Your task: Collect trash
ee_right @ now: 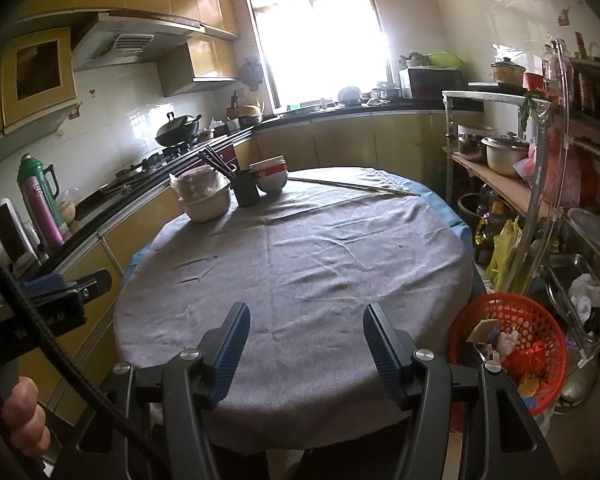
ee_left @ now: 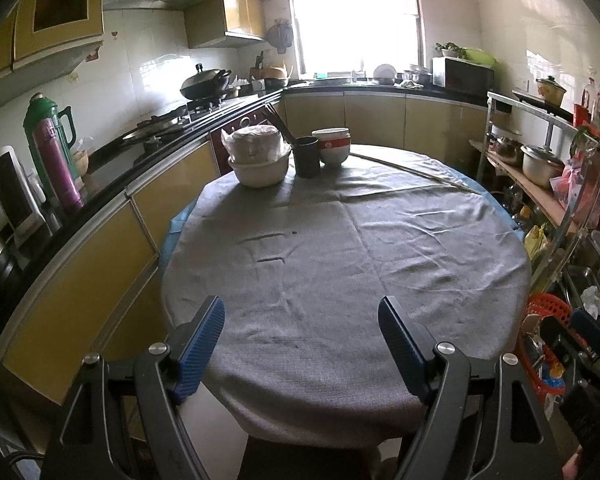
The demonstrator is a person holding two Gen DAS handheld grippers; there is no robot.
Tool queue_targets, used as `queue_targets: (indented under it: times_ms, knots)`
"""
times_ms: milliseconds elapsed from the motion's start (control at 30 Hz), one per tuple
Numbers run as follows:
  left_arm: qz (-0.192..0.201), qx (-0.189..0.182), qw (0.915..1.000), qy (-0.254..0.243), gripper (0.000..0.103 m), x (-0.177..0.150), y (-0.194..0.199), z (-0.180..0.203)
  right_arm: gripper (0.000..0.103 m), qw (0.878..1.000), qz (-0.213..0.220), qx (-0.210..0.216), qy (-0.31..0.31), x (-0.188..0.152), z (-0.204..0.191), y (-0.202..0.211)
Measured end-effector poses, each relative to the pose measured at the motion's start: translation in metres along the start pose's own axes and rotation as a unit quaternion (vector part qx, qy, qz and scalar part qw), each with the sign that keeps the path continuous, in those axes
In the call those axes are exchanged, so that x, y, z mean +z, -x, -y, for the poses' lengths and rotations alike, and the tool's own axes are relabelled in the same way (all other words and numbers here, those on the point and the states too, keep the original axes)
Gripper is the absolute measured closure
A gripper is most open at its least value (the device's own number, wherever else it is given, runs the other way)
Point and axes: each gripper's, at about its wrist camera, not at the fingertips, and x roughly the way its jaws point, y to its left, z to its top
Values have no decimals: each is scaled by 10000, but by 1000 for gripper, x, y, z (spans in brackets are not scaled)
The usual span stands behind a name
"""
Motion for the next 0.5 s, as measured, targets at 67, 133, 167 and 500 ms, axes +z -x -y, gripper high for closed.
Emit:
queue_targets:
  times_ms: [67,133,167,500]
  knots:
    - [-4,2,10000,4,23,1,-2,0,40,10000,-7,-7,4,2,0,-1]
    - [-3,12,10000,5,23,1,-3,0,40,10000,-20,-30,24,3,0,-4]
    - [-5,12,10000,6,23,2,-4,0,40,10000,-28,-29,31,4,-1,-5]
    - [-126,29,9996,232,23,6,-32,-15,40,9996,-246,-99,47,14,-3,-39]
